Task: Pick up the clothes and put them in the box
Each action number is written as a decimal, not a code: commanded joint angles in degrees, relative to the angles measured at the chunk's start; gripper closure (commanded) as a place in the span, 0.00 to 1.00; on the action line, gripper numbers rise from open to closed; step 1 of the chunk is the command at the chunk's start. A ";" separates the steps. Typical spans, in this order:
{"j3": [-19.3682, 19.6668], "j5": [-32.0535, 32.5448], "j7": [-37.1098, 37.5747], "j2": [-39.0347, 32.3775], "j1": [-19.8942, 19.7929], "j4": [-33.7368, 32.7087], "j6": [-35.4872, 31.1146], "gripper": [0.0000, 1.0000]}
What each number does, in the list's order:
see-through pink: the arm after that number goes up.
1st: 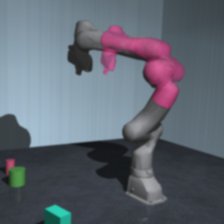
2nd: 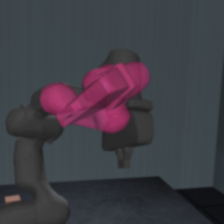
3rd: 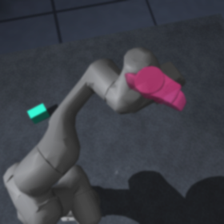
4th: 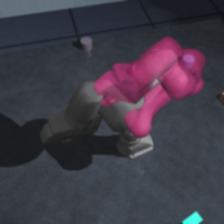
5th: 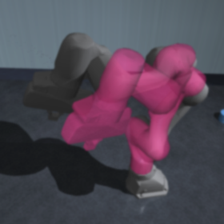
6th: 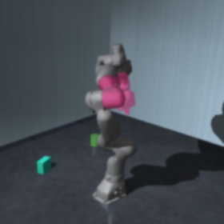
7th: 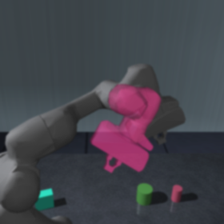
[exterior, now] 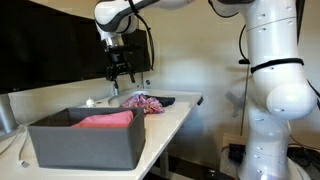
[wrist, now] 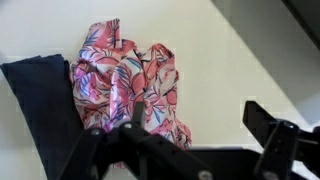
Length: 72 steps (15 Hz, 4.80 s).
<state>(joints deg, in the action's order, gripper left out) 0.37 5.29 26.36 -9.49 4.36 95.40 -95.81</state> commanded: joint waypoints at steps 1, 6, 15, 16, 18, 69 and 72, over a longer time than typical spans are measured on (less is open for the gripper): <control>0.81 -0.45 0.20 -1.19 -1.23 -0.99 -0.18 0.00; 2.95 -0.72 -0.28 -1.79 -3.01 -0.08 -1.35 0.00; 5.52 -1.25 -3.63 -5.08 -6.58 0.54 -4.19 0.00; 5.54 -1.43 -4.48 -5.62 -6.87 0.54 -4.68 0.00; 5.53 -1.84 -6.73 -6.59 -7.36 0.66 -6.03 0.00; 0.39 -4.54 -5.80 -5.73 -1.30 -11.81 3.76 0.92; -0.04 -3.96 -6.49 -4.50 -0.52 -14.38 6.89 0.92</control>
<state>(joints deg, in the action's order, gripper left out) 0.73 1.35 19.33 -14.72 3.55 84.03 -92.44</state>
